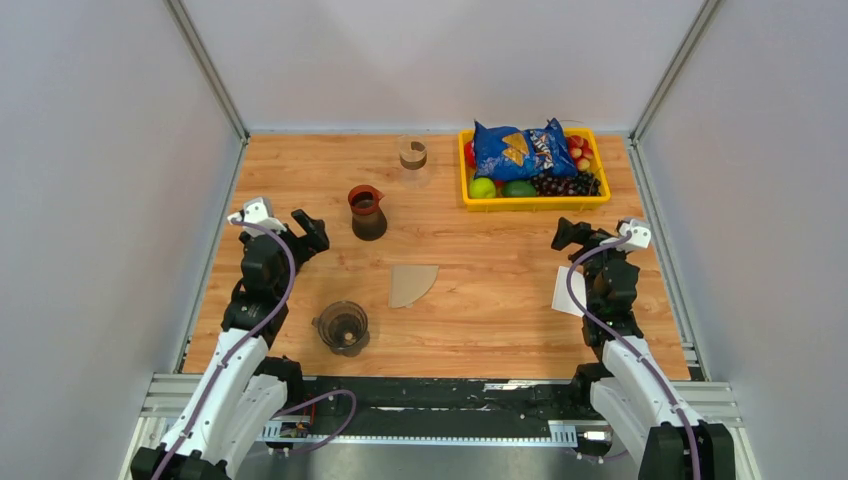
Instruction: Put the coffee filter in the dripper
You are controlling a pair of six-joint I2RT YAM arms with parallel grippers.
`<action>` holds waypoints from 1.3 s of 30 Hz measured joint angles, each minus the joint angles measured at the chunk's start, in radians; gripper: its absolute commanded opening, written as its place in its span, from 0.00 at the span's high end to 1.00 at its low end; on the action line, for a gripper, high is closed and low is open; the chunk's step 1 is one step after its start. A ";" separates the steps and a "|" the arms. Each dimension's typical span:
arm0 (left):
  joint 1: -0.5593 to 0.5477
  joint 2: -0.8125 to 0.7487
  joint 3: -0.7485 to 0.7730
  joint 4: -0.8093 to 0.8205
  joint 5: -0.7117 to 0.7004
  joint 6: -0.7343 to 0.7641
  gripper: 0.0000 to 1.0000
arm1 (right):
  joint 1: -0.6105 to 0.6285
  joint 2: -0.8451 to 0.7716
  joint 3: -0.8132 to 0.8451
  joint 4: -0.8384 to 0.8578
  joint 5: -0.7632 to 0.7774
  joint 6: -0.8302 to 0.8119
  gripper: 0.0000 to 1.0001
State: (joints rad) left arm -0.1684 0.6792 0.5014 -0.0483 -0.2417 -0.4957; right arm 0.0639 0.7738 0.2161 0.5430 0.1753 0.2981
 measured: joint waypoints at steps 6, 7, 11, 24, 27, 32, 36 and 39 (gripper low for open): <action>0.000 0.019 0.023 -0.003 0.040 -0.004 0.00 | 0.000 0.012 0.033 -0.015 -0.057 0.011 0.00; 0.000 0.023 0.031 -0.005 0.050 -0.006 0.00 | 0.000 0.012 0.040 -0.018 -0.065 0.013 0.00; 0.000 0.033 0.051 -0.011 0.095 -0.022 0.00 | 0.000 0.012 0.059 -0.025 -0.109 0.025 0.00; -0.004 0.158 0.192 -0.283 0.223 -0.164 0.00 | 0.000 0.095 0.172 -0.167 -0.284 0.068 0.00; -0.015 0.153 0.208 -0.403 0.227 -0.188 0.00 | 0.000 0.130 0.200 -0.192 -0.335 0.070 0.00; -0.021 0.110 0.193 -0.594 0.226 -0.208 0.00 | 0.000 0.164 0.210 -0.212 -0.402 0.074 0.00; -0.022 0.062 0.164 -0.675 0.253 -0.213 0.00 | 0.000 0.165 0.210 -0.215 -0.435 0.075 0.00; -0.022 0.053 0.144 -0.712 0.286 -0.213 0.00 | 0.000 0.165 0.210 -0.217 -0.445 0.074 0.00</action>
State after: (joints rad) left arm -0.1902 0.7322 0.6456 -0.7605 0.0448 -0.7090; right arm 0.0639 0.9386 0.4263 0.3264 -0.2699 0.3725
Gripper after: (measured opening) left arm 1.000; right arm 0.997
